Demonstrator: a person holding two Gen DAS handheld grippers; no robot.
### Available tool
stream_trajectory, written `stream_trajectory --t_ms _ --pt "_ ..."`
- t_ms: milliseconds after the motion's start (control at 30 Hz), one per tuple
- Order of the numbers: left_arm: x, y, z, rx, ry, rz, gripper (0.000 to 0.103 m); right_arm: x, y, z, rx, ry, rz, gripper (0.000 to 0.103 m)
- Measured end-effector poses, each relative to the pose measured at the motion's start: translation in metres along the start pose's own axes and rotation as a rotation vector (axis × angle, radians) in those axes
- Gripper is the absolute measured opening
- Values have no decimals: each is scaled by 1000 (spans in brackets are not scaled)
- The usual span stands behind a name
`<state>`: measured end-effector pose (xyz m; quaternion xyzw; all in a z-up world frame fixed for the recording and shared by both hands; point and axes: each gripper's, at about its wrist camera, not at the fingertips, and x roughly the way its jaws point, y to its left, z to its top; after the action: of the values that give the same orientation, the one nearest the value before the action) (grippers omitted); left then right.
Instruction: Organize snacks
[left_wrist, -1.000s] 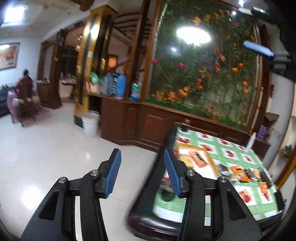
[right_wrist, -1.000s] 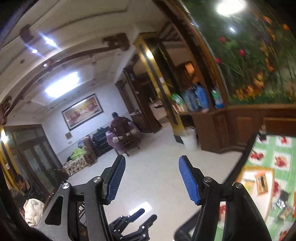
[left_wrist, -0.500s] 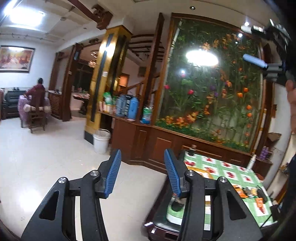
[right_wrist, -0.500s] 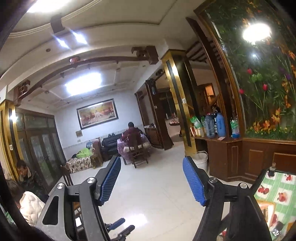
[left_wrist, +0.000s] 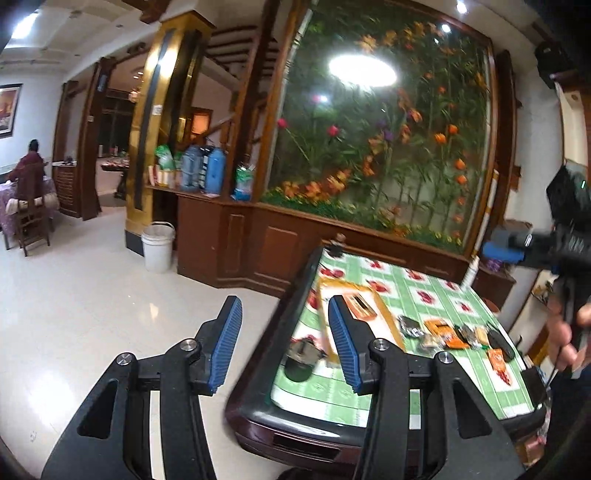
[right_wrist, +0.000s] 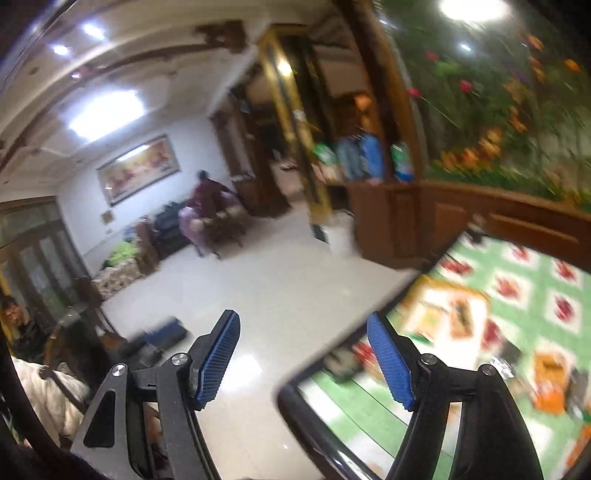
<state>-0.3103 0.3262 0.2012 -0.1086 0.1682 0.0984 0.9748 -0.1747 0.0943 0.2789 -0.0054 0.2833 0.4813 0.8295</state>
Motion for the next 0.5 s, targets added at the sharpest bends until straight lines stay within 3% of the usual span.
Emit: stream_trajectory --t_ms 233,300,500 --pt "15 -50 -8 79 58 -53 50 -25 -81 -47 77 23 -112 74" --pt "20 -64 -11 98 76 -70 56 -30 -93 -55 95 32 -124 74" --pt "30 -110 -19 196 118 -106 56 -45 -133 -80 157 26 -141 76"
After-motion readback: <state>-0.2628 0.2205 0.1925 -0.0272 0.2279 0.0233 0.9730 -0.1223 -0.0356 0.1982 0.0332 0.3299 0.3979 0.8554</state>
